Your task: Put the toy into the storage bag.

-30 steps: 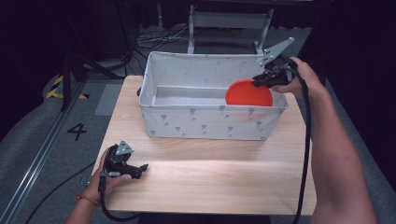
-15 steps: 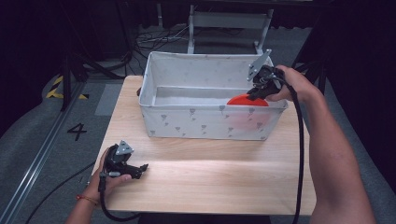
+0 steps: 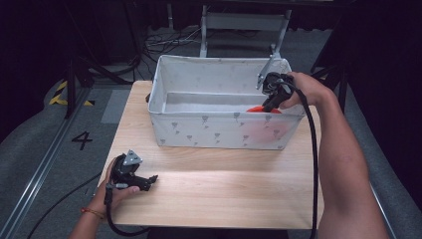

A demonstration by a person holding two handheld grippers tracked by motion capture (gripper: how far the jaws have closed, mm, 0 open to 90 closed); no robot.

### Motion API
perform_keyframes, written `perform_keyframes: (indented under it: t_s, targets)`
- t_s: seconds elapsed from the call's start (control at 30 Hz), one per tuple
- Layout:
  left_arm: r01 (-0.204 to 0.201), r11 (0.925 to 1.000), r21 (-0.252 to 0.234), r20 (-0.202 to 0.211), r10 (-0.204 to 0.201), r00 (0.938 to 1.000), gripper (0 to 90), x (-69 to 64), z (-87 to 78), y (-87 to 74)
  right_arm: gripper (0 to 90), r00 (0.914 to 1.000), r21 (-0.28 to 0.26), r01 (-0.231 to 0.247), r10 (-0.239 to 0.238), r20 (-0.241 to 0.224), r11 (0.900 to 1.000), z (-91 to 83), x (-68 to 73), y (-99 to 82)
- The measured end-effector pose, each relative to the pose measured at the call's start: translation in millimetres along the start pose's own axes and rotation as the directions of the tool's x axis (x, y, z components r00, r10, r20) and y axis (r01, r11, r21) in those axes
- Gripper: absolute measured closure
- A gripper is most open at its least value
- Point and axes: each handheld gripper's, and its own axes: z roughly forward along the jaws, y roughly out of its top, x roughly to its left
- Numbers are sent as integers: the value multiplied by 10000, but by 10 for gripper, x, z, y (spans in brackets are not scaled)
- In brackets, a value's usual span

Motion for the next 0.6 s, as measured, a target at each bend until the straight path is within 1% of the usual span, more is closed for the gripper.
perform_keyframes:
  t_s: [0.07, 0.13, 0.17, 0.27, 0.3, 0.33, 0.37, 0.4, 0.43, 0.47, 0.5, 0.57, 0.6]
  targets:
    - [-16, 10000, 2, -2, 16, 10000, 3, 0, -2, -1, 793, 9998, 8, -83, 83, -159, 10000, 16, -3, -6]
    - [-19, 10000, 3, -3, 19, 10000, 3, 0, -2, -1, 791, 9998, 50, -42, 43, -183, 10000, 33, 3, -14]
    - [-20, 10000, 3, 0, 20, 10000, 3, 0, -2, -1, 792, 9997, 12, -123, 123, -202, 9999, 38, 10, -21]
    - [-14, 10000, -1, -1, 14, 10000, 3, 0, -2, -1, 768, 9997, -179, -199, 196, -137, 9996, 29, 3, -40]
    - [-22, 10000, 6, 0, 22, 10000, 3, 0, -2, -1, 765, 9994, -231, -321, 318, -124, 9992, 15, 8, -47]
    - [-18, 10000, 3, 0, 18, 10000, 3, 0, -2, -1, 760, 9996, -323, -294, 294, -21, 9990, 3, 8, -54]
    - [-18, 10000, 3, 0, 18, 10000, 3, 0, -2, -1, 743, 9992, -379, -386, 391, 126, 9985, -16, 20, -59]
    - [-11, 10000, -2, 0, 11, 10000, 3, 0, -1, -1, 732, 9984, -616, -399, 422, 380, 9973, -43, 20, -66]
    - [-19, 10000, 4, 0, 19, 10000, 3, 0, -2, -1, 732, 9984, -616, -399, 422, 380, 9973, -43, 20, -66]
    - [-13, 10000, -1, 1, 13, 10000, 3, 0, -1, -1, 721, 9976, -853, -509, 547, 430, 9951, -63, 32, -73]
    - [-17, 10000, 3, -2, 17, 10000, 3, 0, -2, -1, 682, 9966, -1267, -543, 617, 553, 9905, -98, 64, -93]
    - [-32, 10000, -24, -18, 32, 10000, 3, 1, 0, -1, 663, 9948, -1520, -594, 712, 731, 9866, -121, 90, -109]
    - [-32, 10000, -24, -18, 32, 10000, 3, 1, 0, -1, 663, 9948, -1520, -594, 712, 731, 9866, -121, 90, -109]
